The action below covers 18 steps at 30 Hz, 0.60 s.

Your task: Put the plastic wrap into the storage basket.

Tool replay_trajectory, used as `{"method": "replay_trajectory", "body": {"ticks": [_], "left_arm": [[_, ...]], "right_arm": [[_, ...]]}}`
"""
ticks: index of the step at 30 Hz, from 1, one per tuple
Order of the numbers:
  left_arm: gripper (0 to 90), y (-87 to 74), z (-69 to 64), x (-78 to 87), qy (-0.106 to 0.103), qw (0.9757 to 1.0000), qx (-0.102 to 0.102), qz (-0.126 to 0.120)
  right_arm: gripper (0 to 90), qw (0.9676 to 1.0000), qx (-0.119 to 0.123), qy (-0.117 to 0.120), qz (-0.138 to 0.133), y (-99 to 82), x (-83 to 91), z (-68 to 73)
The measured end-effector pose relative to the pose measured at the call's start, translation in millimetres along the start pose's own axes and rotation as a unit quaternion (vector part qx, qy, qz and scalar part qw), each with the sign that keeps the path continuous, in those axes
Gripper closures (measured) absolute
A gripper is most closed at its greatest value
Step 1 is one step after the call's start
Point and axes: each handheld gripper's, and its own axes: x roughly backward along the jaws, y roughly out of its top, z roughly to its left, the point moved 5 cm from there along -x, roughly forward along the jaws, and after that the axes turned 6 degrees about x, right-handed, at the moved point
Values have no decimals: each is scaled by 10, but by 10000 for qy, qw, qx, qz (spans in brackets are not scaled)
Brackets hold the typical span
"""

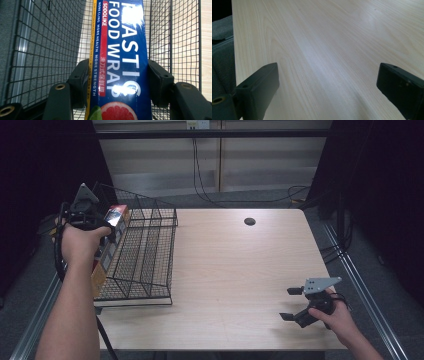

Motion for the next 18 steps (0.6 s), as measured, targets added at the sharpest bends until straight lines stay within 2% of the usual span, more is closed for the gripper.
{"method": "replay_trajectory", "body": {"ticks": [4,8,17,18], "left_arm": [[430,6,-14,-28,2,10000,-69,24],[429,14,-38,-54,-4,10000,12,7],[427,23,-31,-79,9,10000,-8,58],[427,24,-36,-84,22,10000,43,31]], "right_arm": [[44,10000,-2,2,-1,0,-1,1],[44,10000,4,1,0,-1,0,-2],[44,10000,5,-17,25,-6,-5,-3],[44,10000,4,-14,26,-6,-6,-2]]}}
